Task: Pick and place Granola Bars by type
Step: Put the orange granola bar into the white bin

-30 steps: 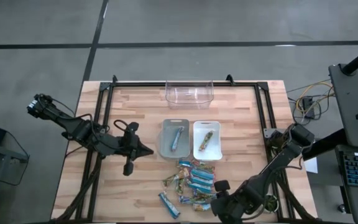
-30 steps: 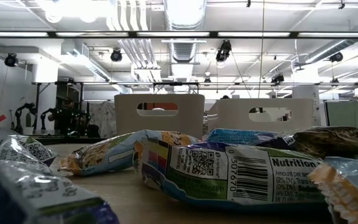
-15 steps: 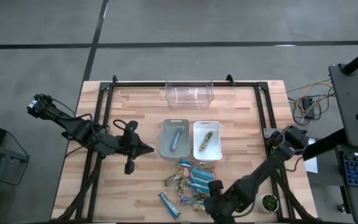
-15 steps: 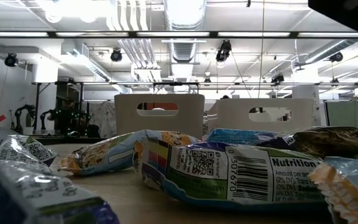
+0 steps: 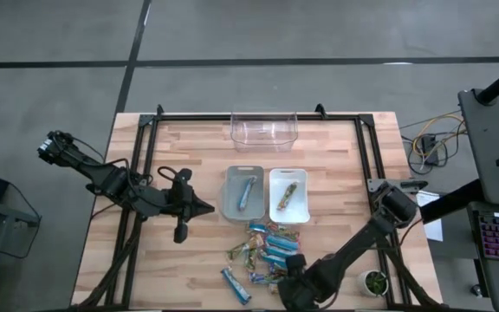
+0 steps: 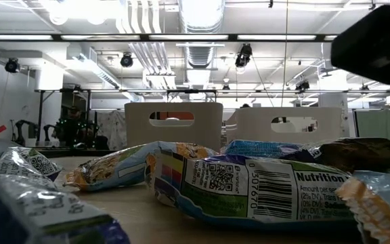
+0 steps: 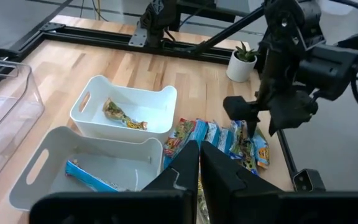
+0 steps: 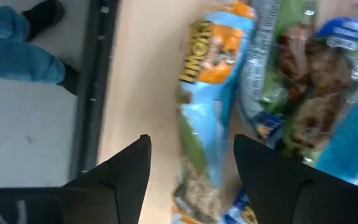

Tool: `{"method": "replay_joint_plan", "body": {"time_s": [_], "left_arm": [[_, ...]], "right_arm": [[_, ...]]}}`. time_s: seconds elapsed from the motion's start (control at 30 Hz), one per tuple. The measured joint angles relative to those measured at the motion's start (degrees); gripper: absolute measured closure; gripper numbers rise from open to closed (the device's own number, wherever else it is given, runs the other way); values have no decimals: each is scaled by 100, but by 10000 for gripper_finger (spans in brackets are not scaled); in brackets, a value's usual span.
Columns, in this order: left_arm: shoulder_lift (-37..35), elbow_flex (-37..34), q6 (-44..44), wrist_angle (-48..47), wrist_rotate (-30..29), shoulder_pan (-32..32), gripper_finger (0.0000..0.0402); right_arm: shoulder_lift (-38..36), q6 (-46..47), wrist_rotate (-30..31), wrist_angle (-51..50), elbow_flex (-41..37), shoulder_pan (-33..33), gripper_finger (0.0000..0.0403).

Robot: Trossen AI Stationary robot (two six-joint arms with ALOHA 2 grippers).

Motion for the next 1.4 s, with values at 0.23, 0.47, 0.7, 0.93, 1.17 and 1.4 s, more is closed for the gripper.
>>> {"method": "replay_joint_plan", "body": {"time_s": [0.23, 0.47, 0.7, 0.93, 1.17, 1.4], "left_arm": [[0, 0, -29, -1, -3, 0, 402], [0, 0, -118, 0, -5, 0, 402], [0, 0, -120, 3, -5, 0, 402], [0, 0, -123, 3, -5, 1, 402], [0, 0, -124, 3, -3, 0, 402], [0, 0, -115, -1, -16, 0, 402]], "right_arm": [[136, 21, -13, -55, -13, -65, 184], [242, 13, -36, -90, -14, -63, 194], [240, -26, -119, -155, -15, -70, 274], [178, -69, -337, -152, -25, -63, 352], [-60, -135, -619, -203, 121, -62, 373], [-799, 132, -630, -299, 238, -258, 374]]}}
